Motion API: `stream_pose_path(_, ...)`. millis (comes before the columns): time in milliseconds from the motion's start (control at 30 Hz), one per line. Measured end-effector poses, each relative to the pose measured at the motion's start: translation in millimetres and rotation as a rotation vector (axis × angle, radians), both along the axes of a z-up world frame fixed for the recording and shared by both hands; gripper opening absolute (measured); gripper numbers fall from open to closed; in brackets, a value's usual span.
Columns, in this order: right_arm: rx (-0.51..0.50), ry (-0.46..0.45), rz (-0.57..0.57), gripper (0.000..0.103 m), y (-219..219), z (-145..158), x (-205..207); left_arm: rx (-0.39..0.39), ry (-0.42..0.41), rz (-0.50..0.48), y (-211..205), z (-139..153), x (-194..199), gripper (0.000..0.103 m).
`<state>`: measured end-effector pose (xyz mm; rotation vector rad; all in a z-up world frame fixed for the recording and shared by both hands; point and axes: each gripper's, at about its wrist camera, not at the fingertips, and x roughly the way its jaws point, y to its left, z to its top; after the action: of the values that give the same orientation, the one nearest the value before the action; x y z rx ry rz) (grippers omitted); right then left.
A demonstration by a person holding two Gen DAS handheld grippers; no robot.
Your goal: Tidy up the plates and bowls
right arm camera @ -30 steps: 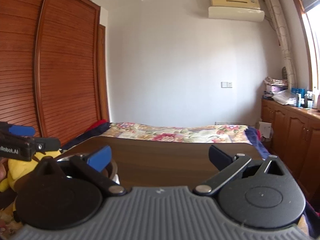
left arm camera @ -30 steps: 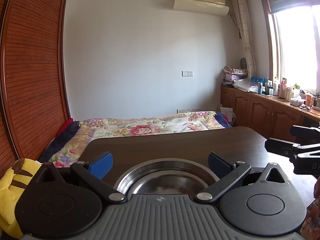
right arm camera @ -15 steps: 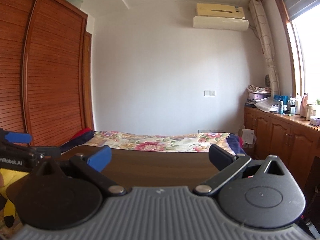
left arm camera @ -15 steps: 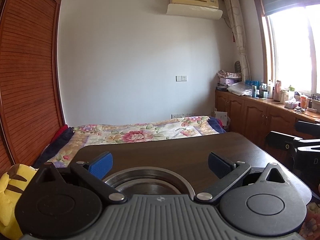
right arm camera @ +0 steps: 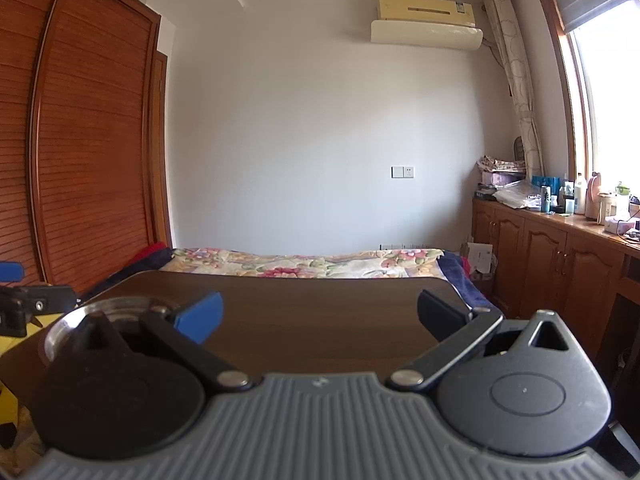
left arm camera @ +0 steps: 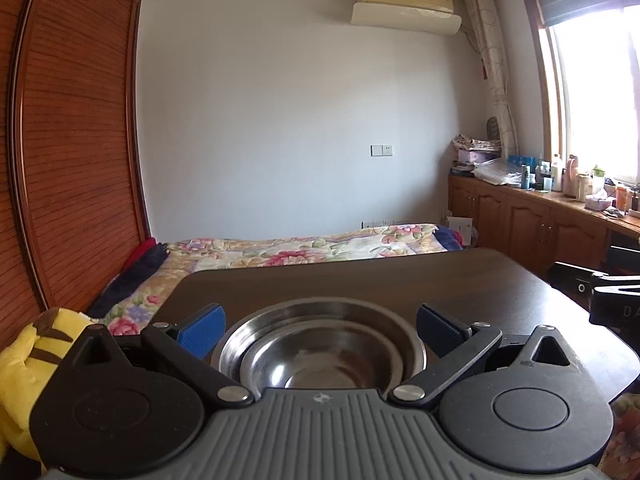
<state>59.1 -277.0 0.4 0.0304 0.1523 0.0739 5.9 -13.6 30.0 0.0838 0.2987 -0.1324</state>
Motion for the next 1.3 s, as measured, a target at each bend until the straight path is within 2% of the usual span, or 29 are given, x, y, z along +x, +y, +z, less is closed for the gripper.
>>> stream_pose_path(200, -0.002, 0.016, 0.005, 0.103, 7.1, -8.4, -2.8, -0.015, 0.029, 0.009, 5.1, -10.3, 5.3, 0.103)
stream_pose_path(533, -0.011, 0.004, 0.008, 0.103, 16.4, -16.1, -7.6, -0.003, 0.017, 0.021, 1.3, -23.9, 1.9, 0.103)
stream_pose_path(800, -0.003, 0.017, 0.006, 0.103, 16.5, -23.9, -5.2, 0.0, 0.039, 0.035, 4.2, -35.4, 3.4, 0.103)
stream_pose_path(1300, -0.001, 0.014, 0.001, 0.103, 13.5, -24.4, -5.3, -0.006, 0.026, 0.049, 7.7, -36.9, 3.5, 0.103)
